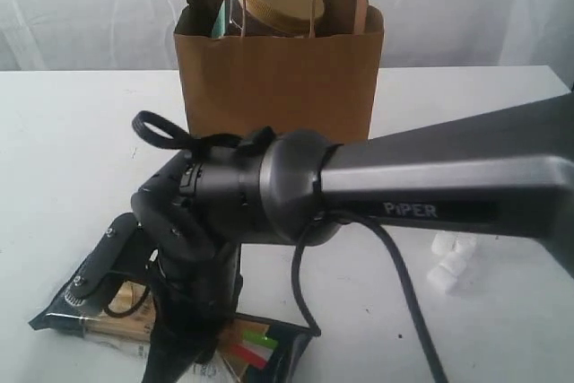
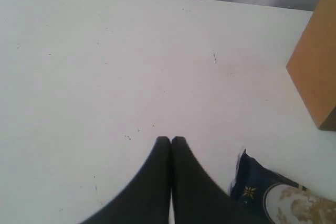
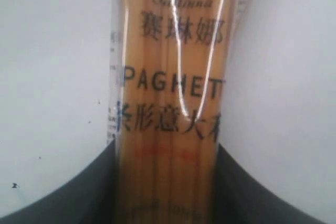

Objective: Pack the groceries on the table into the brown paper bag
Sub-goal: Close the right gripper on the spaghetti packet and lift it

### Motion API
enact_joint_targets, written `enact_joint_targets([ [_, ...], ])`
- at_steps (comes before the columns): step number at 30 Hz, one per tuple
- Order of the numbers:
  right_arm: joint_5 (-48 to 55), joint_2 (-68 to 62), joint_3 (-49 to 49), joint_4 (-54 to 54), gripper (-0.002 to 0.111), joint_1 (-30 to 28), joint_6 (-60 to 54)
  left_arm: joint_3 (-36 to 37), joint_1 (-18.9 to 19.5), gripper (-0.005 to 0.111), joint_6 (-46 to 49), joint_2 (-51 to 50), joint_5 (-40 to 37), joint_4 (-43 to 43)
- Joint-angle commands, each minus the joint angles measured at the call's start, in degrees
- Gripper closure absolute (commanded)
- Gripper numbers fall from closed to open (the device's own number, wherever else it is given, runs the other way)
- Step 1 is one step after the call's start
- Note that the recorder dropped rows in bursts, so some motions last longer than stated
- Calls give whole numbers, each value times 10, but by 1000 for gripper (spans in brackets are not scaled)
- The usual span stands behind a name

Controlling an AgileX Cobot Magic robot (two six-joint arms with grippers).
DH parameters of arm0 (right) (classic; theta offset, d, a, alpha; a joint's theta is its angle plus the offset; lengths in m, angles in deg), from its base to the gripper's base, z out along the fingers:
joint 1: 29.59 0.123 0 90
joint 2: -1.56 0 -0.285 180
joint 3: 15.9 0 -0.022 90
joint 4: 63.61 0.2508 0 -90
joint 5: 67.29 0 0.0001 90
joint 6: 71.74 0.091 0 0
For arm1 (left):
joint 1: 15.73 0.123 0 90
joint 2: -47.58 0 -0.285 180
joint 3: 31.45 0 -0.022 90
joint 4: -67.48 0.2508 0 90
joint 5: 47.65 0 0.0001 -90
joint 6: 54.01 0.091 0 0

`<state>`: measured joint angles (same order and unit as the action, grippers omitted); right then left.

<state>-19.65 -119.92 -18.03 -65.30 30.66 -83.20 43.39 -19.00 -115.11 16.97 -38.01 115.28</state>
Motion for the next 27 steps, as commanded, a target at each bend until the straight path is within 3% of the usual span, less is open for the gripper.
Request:
enact_joint_targets([
  [1, 6, 39, -1, 4, 108, -29, -8, 2, -4, 107, -6, 4, 2, 7],
  [8, 55, 51, 0, 136, 108, -75, -146, 2, -4, 107, -6, 4, -2, 7],
  [27, 77, 7, 1, 160, 106, -100, -203, 2, -4, 107, -6, 4, -2, 7],
])
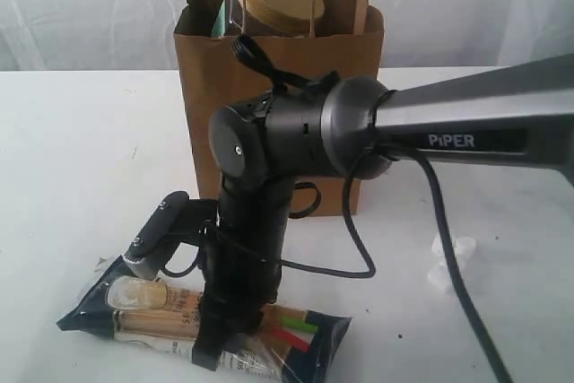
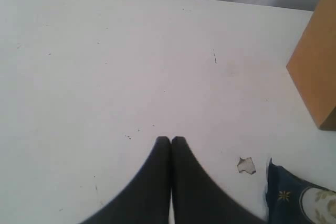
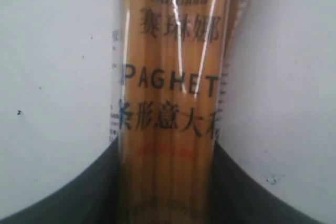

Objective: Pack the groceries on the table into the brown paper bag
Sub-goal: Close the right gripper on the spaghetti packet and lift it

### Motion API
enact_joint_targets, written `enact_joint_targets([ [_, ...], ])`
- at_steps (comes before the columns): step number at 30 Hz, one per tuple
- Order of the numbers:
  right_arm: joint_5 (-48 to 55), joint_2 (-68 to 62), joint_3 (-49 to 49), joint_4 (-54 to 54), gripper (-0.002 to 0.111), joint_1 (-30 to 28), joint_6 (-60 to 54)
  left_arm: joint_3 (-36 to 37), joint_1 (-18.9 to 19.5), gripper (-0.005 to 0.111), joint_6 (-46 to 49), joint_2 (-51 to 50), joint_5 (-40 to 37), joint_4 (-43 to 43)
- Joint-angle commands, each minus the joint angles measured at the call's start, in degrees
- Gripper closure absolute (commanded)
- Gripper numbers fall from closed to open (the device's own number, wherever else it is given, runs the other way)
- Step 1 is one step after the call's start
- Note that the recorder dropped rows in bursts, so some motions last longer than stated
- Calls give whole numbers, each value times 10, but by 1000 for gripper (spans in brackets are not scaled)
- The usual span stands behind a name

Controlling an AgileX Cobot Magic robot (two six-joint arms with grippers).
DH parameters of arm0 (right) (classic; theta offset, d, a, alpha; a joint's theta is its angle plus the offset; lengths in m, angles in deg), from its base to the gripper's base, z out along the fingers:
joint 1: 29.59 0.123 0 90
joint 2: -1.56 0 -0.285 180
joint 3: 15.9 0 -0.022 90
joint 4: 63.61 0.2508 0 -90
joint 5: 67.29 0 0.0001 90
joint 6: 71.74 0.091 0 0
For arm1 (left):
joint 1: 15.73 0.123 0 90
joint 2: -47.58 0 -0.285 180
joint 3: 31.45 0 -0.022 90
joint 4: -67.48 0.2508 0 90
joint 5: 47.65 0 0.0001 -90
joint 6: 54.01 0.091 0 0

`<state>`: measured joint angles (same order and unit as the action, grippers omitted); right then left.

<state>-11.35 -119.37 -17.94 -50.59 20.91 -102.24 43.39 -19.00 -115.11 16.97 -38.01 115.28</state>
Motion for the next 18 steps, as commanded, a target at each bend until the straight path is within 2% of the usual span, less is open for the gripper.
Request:
enact_joint_targets([
  [1, -6, -1, 0, 13, 103, -3, -14, 2, -4, 107, -6, 4, -2, 7],
  [4, -7, -10, 0, 14, 85, -3, -30, 2, -4, 107, -6, 4, -2, 7],
  [6, -25, -24, 0, 18, 59, -3, -28, 2, -4, 107, -6, 4, -2, 7],
  [10, -99, -24, -1, 28, 38, -2, -28, 2, -4, 107, -6, 4, -3, 7],
  [18, -130, -37, -1, 31, 36, 32, -28, 2, -4, 107, -6, 4, -3, 7],
])
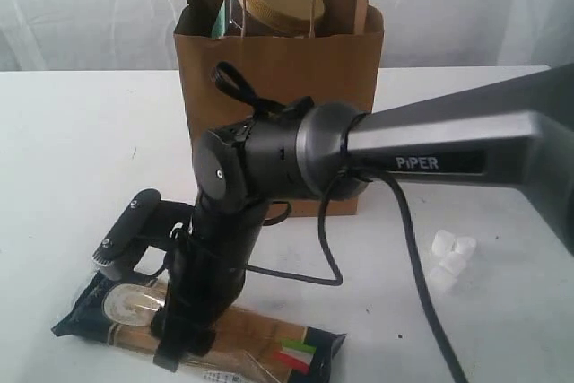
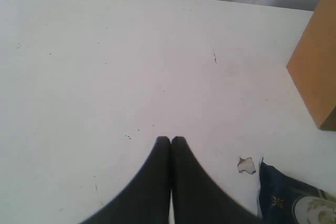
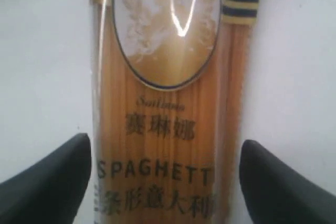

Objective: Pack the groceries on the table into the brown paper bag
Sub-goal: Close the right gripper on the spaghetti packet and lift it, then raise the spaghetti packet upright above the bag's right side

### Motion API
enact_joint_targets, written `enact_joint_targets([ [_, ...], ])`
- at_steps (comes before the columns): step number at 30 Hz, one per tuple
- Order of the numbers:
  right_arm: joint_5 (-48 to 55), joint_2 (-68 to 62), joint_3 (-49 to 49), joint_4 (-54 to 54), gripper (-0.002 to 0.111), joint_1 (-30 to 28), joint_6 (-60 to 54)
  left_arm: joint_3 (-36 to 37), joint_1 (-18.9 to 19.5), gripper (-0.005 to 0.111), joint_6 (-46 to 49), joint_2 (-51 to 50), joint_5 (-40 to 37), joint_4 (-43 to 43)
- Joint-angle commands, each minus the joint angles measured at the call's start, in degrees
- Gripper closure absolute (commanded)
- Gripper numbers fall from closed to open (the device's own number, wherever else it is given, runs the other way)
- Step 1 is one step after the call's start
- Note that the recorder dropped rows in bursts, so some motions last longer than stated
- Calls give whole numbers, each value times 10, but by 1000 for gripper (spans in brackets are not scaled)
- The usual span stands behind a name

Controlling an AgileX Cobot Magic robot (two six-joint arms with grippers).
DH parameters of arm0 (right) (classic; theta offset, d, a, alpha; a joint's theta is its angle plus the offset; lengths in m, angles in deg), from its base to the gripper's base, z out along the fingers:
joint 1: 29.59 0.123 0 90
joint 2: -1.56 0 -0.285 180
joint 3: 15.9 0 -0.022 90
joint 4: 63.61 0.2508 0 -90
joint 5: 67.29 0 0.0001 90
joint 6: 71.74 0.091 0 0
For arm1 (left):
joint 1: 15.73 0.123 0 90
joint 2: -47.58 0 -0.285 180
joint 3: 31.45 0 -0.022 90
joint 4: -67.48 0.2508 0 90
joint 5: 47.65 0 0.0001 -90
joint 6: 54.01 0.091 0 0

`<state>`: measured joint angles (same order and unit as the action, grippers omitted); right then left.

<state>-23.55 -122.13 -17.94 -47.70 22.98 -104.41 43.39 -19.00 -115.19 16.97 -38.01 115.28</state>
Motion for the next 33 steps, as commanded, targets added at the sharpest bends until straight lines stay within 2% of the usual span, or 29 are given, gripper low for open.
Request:
enact_joint_targets([
  [1, -8, -15, -1, 1, 36, 11, -6, 2, -4, 107, -5, 4, -3, 7],
  [5, 3, -21, -1, 1, 41, 11, 12, 2, -4, 107, -5, 4, -3, 7],
  [7, 7, -21, -1, -3, 54, 11, 18, 2, -4, 107, -5, 4, -3, 7],
  [9, 17, -26, -1, -3, 75, 11, 21, 2, -4, 107, -5, 4, -3, 7],
  [10, 22, -26, -1, -3, 82, 11, 21, 2, -4, 107, -5, 4, -3, 7],
  [11, 24, -25, -1, -3, 98, 11, 32, 2, -4, 107, -5, 4, -3, 7],
  [12, 24, -24, -1, -3, 106, 11, 34, 2, -4, 107, -5, 4, -3, 7],
  [13, 26, -19, -1, -5, 108, 11, 35, 2, -4, 107, -5, 4, -3, 7],
  [20, 24, 40, -1, -66, 108, 9, 35, 2, -4, 107, -5, 4, -3, 7],
  [33, 63, 164, -1, -48, 108, -6, 33, 2, -4, 107, -3, 4, -3, 7],
])
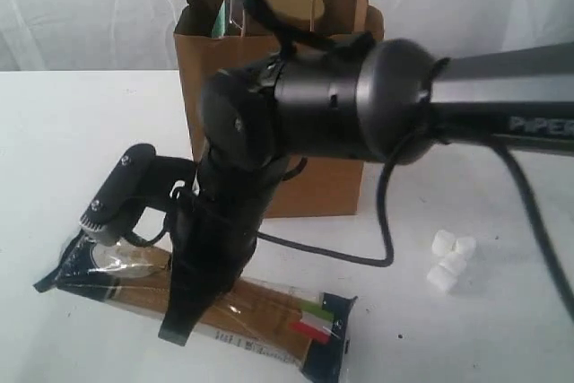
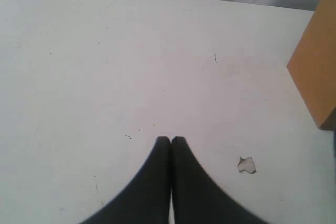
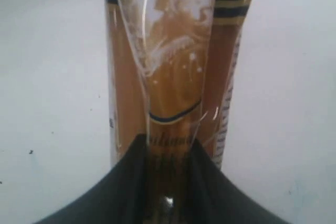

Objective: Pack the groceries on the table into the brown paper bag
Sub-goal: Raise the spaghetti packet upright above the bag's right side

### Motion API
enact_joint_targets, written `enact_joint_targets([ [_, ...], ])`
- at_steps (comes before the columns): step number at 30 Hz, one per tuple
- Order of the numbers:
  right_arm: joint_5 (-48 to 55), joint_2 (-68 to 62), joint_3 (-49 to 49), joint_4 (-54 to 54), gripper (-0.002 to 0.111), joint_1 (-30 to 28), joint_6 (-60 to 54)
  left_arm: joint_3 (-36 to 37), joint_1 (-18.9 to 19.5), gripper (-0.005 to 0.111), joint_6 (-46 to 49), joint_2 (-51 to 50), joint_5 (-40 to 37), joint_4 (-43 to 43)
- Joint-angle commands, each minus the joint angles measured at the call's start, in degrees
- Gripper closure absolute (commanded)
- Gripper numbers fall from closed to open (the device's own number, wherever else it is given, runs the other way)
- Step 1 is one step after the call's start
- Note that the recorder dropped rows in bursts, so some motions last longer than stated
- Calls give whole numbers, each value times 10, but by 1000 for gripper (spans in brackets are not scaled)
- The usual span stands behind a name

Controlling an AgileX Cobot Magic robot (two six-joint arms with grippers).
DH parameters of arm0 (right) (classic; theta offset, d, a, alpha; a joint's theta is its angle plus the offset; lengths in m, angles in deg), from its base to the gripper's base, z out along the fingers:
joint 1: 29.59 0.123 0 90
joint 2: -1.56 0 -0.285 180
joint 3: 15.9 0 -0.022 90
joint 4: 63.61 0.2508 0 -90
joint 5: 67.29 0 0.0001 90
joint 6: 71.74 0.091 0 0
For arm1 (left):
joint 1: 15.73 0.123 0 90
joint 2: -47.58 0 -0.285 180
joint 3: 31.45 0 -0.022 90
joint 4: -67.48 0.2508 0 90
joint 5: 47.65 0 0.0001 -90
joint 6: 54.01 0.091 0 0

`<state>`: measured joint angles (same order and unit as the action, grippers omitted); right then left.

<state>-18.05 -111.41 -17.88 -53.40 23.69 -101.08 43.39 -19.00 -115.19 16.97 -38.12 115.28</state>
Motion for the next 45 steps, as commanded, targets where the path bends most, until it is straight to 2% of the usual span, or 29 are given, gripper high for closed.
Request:
enact_joint_targets([
  [1, 8, 69, -1, 15, 108, -16, 0, 2, -4, 107, -3, 4, -2, 7],
  [6, 6, 125, -1, 84, 108, -40, -29, 2, -4, 107, -3, 4, -2, 7],
  [13, 0, 195, -2, 232, 108, -82, -125, 2, -4, 107, -3, 4, -2, 7],
  [19, -21, 244, -27, 247, 108, -143, -130, 2, -4, 107, -3, 4, -2, 7],
  [24, 11, 271, -73, 303, 108, -186, -131, 2, -4, 107, -3, 4, -2, 7],
  [34, 24, 302, -142, 289, 108, -266, -126, 2, -4, 107, -3, 4, -2, 7],
  [45, -15, 302, -177, 265, 108, -414, -159, 2, -4, 107, -3, 4, -2, 7],
])
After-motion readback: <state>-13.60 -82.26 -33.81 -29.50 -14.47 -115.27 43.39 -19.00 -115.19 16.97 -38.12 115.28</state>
